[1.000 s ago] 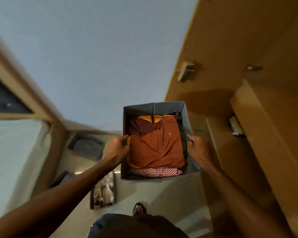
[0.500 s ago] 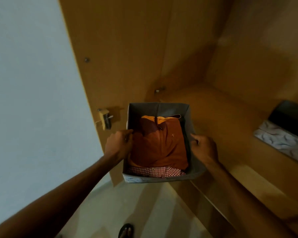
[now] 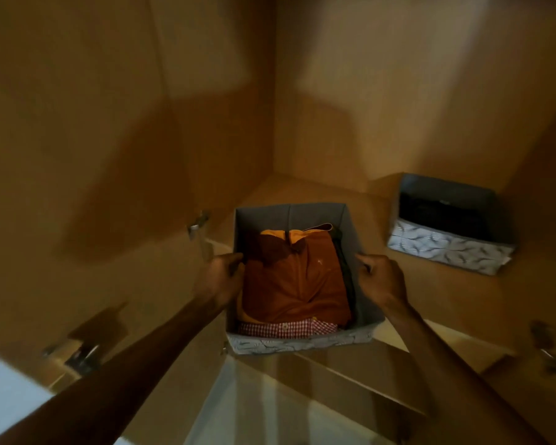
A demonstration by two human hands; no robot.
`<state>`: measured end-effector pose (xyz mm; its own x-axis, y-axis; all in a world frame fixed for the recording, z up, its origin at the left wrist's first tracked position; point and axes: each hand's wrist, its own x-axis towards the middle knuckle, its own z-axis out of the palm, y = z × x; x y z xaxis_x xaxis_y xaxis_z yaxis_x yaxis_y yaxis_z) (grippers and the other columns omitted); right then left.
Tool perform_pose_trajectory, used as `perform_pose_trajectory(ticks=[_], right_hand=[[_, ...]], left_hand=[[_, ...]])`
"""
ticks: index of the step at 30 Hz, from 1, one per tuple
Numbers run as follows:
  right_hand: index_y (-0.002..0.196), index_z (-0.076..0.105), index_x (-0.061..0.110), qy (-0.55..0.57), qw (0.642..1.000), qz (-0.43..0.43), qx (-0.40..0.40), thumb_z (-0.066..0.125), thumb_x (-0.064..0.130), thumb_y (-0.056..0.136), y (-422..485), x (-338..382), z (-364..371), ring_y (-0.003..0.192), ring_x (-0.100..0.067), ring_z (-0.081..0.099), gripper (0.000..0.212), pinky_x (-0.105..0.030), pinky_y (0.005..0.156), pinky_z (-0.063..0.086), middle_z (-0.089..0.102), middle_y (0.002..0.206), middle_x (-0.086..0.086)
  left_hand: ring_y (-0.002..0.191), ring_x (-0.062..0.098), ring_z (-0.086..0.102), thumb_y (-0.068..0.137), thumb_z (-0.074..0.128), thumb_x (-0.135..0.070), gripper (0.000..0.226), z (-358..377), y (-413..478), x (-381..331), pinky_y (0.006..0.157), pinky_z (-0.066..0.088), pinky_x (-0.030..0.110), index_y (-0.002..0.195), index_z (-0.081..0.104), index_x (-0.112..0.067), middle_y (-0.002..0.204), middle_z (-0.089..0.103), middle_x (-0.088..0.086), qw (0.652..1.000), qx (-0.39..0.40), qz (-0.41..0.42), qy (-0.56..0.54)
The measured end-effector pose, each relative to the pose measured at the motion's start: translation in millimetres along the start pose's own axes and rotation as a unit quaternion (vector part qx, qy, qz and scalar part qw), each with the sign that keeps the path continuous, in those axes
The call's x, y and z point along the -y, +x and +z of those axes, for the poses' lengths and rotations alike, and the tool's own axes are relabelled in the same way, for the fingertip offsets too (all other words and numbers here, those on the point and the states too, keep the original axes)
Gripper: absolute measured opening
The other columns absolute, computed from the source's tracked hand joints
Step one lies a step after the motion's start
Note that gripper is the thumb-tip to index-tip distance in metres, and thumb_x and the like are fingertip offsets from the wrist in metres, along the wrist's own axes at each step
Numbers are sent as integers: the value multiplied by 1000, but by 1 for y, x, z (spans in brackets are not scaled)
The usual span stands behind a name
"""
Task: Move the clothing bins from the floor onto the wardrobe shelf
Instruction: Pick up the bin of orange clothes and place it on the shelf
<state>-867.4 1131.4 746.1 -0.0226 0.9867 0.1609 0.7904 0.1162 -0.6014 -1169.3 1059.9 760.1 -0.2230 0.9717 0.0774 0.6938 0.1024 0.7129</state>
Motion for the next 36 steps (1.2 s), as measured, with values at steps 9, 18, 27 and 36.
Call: perform_pose_trajectory(ticks=[9, 18, 27, 36], right_hand=[[116, 69, 25, -64, 996, 51, -40, 51, 16, 89, 107, -60, -6, 98, -29, 67, 33, -32, 77, 52, 71, 111, -10], [136, 44, 19, 0, 999, 48, 2, 52, 2, 78, 190, -77, -8, 99, -32, 63, 61, -42, 80, 53, 58, 121, -1], [139, 43, 36, 17, 990, 24, 136, 85, 56, 56, 170, -73, -13, 132, -15, 31, 95, -34, 109, 35, 22, 147, 7], [146, 33, 29, -150, 985, -26, 75, 80, 28, 70, 174, -71, 0, 139, -30, 32, 89, -40, 107, 41, 15, 157, -9]], left_hand=[[117, 29, 61, 93, 53, -14, 35, 70, 156, -29, 95, 52, 39, 127, 63, -13, 129, 64, 7, 992, 55, 103, 43], [127, 21, 49, 86, 72, -31, 66, 117, 263, -72, 102, 44, 34, 143, 42, -19, 137, 50, -5, 972, 198, 113, -55], [149, 28, -1, 42, 87, -65, 128, 113, 292, -37, 117, 27, 44, 149, 20, -43, 160, -20, -2, 896, 354, 236, 126], [118, 35, 59, 66, 85, -17, 59, 125, 281, -20, 86, 55, 40, 121, 64, -12, 134, 59, 14, 906, 66, 358, 216]])
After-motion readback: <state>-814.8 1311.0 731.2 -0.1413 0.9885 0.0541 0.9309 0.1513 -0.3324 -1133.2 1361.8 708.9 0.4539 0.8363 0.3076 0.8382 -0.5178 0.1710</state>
